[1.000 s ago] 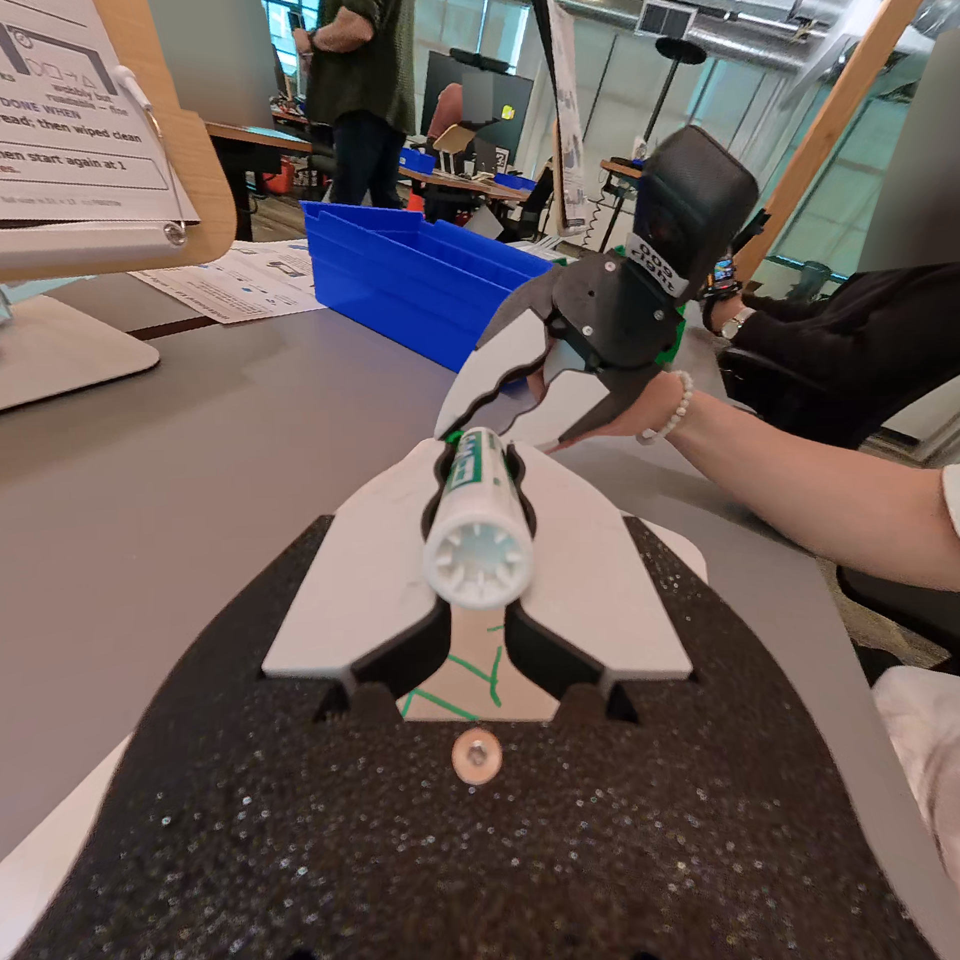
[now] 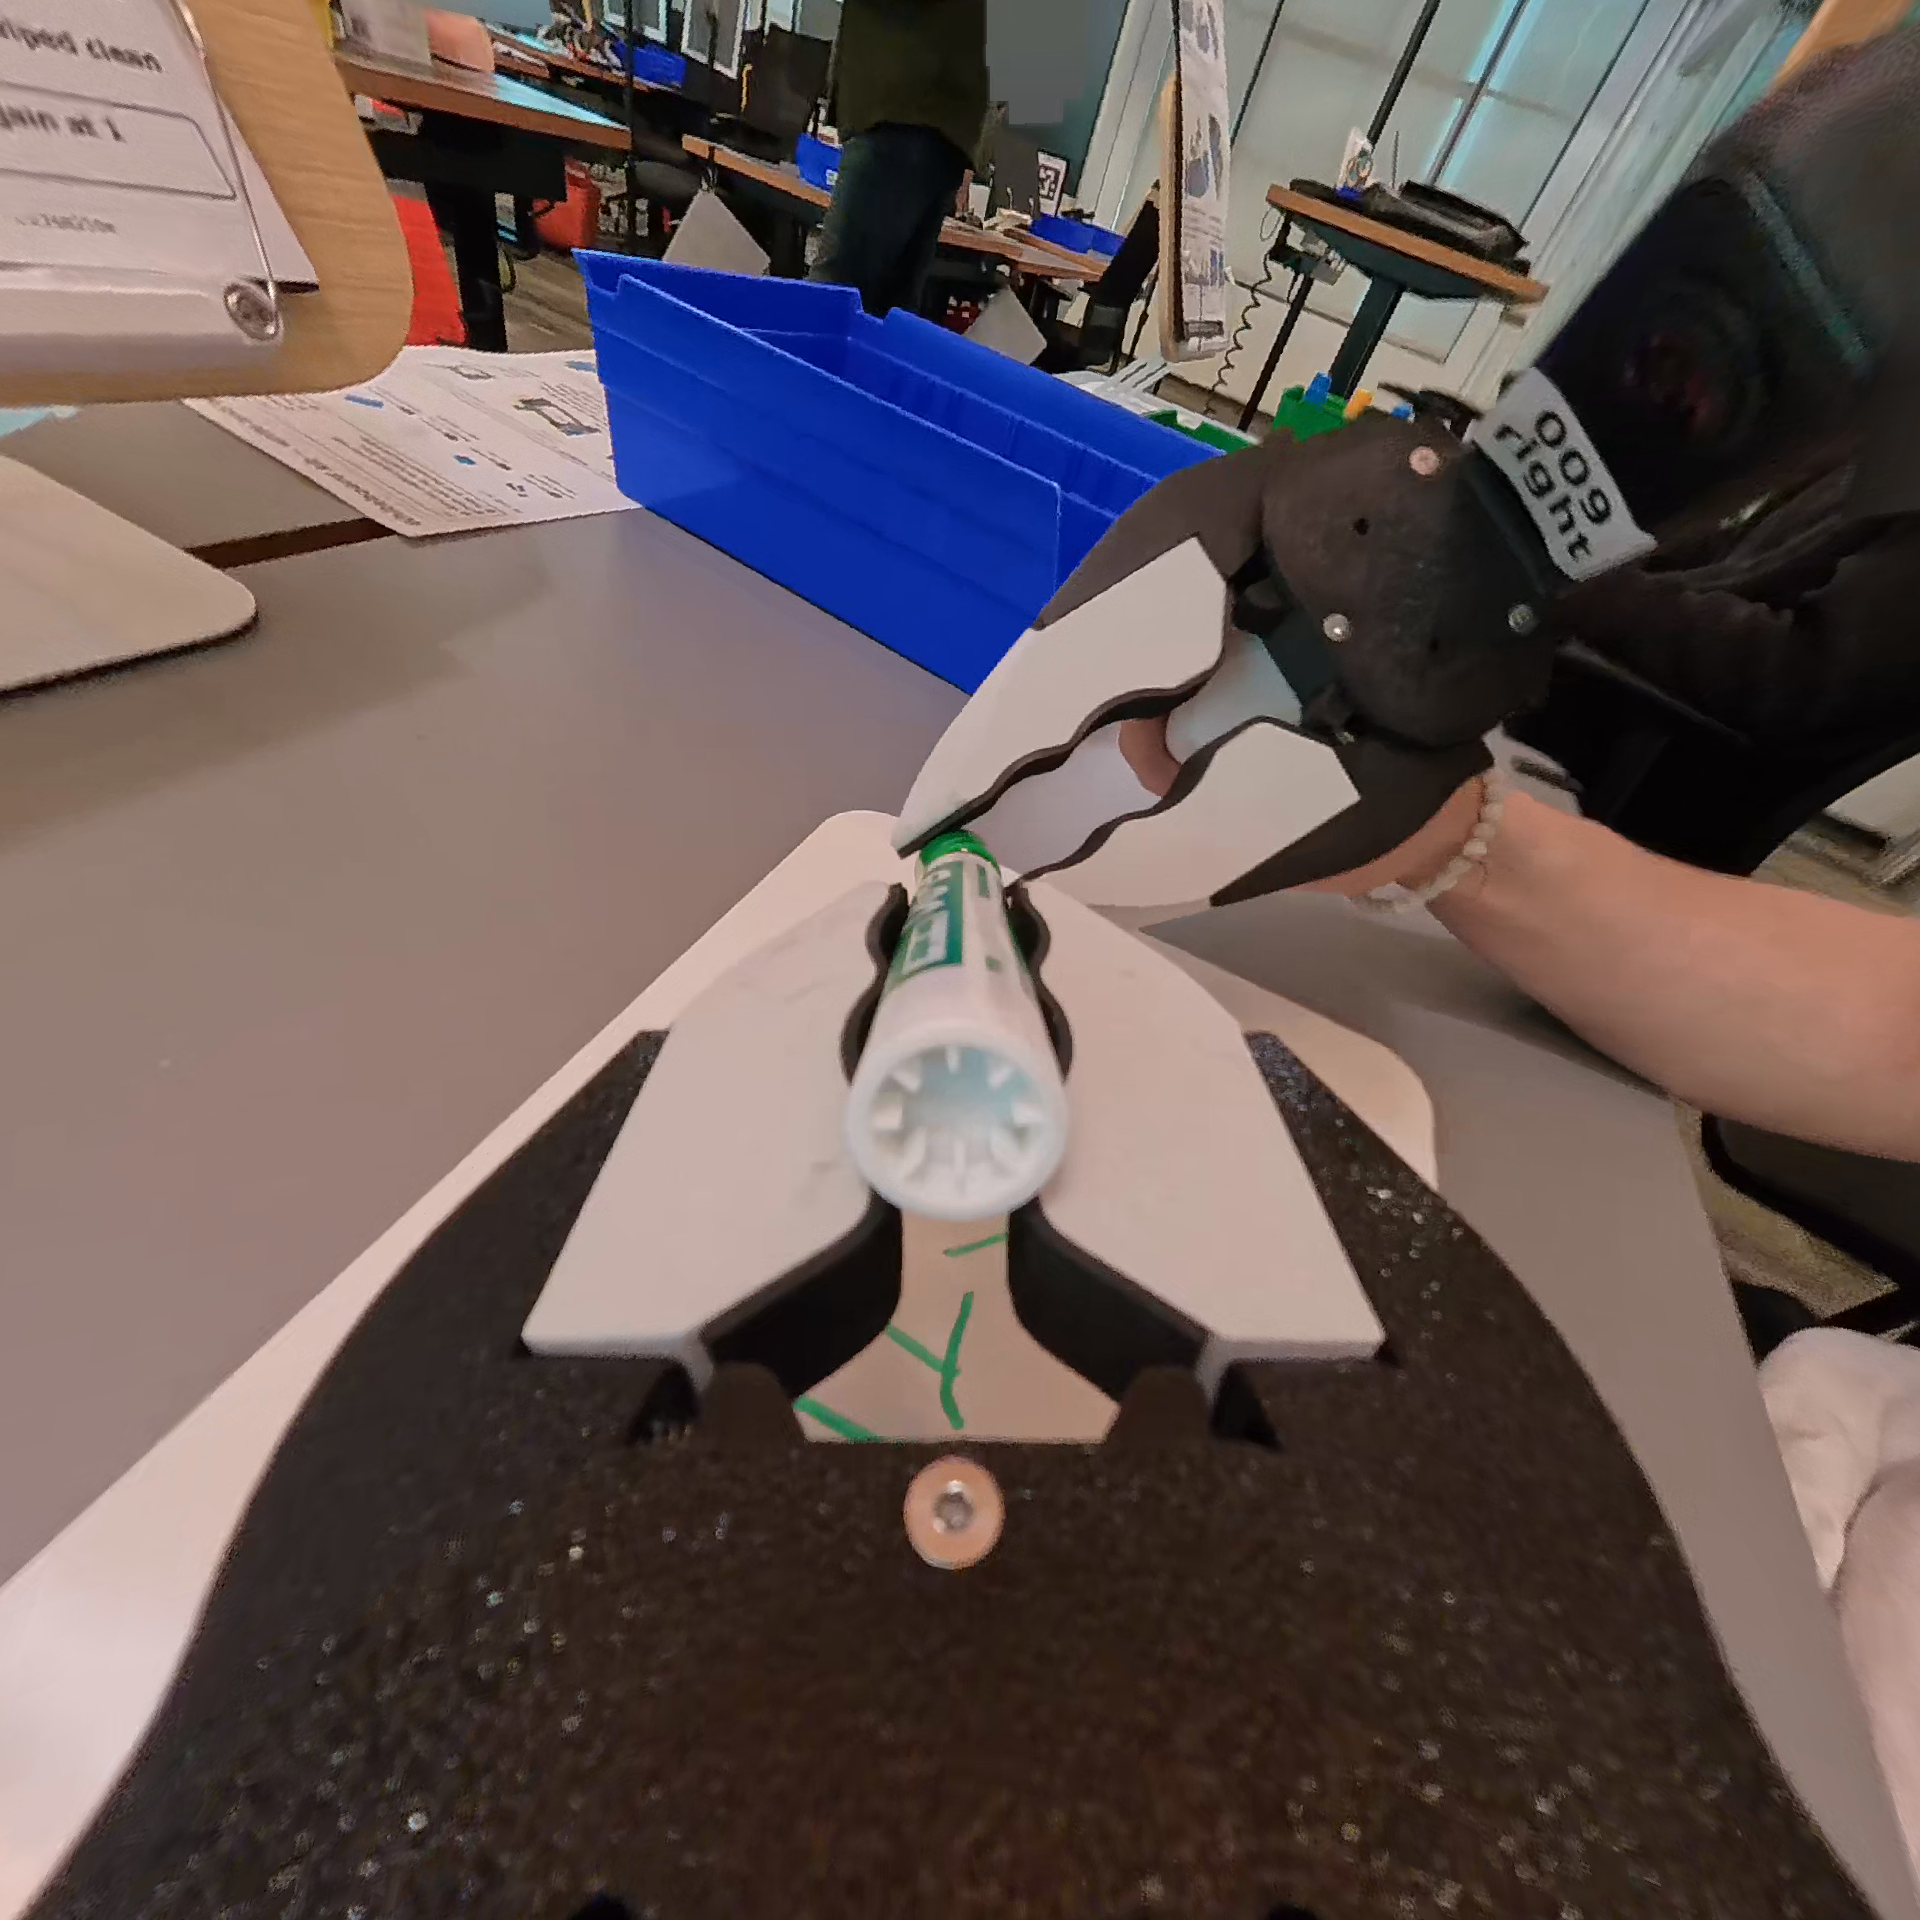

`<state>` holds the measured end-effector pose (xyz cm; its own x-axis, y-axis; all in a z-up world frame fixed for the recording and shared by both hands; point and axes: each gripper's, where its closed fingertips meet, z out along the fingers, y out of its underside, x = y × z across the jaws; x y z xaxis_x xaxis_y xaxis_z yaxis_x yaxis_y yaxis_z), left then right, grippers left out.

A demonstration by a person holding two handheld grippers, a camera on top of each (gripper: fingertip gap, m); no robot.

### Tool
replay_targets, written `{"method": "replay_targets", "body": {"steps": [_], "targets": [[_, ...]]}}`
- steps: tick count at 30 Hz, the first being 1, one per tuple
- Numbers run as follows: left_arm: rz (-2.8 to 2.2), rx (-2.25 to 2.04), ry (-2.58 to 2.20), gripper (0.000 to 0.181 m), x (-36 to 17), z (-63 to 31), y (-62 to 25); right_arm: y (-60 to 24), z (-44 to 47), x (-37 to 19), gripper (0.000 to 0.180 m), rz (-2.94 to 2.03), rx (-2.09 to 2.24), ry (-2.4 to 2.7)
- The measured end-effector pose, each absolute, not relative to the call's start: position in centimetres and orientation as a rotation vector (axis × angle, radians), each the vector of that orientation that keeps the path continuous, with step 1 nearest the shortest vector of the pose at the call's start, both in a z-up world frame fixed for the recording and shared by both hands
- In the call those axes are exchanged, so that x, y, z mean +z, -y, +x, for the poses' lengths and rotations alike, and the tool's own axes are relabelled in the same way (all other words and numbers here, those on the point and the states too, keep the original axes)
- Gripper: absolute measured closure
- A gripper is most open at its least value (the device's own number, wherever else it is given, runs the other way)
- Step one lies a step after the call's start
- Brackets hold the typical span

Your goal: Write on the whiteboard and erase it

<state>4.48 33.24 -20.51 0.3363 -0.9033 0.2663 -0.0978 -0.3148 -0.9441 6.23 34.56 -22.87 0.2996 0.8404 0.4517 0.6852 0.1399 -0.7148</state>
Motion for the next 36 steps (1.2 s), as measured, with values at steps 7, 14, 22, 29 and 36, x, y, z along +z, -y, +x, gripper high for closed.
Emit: {"method": "replay_targets", "body": {"steps": [7,14,22,29,36], "targets": [[-1.76,-1.056,-0.915,0.162,-21.4,4.3,-33.3,-34.8,6.1,-23.9,0.161,-1.598,-0.006,1.503],[-1.756,-0.918,-1.021,0.162,-21.9,4.4,-33.2,-34.6,6.0,-24.5,0.162,-1.658,0.125,1.482],[-1.797,-0.807,-1.051,0.161,-22.5,4.4,-33.4,-35.0,5.9,-25.3,0.162,-1.708,0.075,1.479],[-1.799,-0.852,-1.02,0.162,-22.5,4.3,-33.7,-35.2,5.9,-25.2,0.161,-1.681,0.039,1.514],[-1.767,-0.848,-1.034,0.161,-22.2,4.2,-33.6,-35.7,6.2,-24.2,0.16,-1.559,-0.113,1.523]]}}
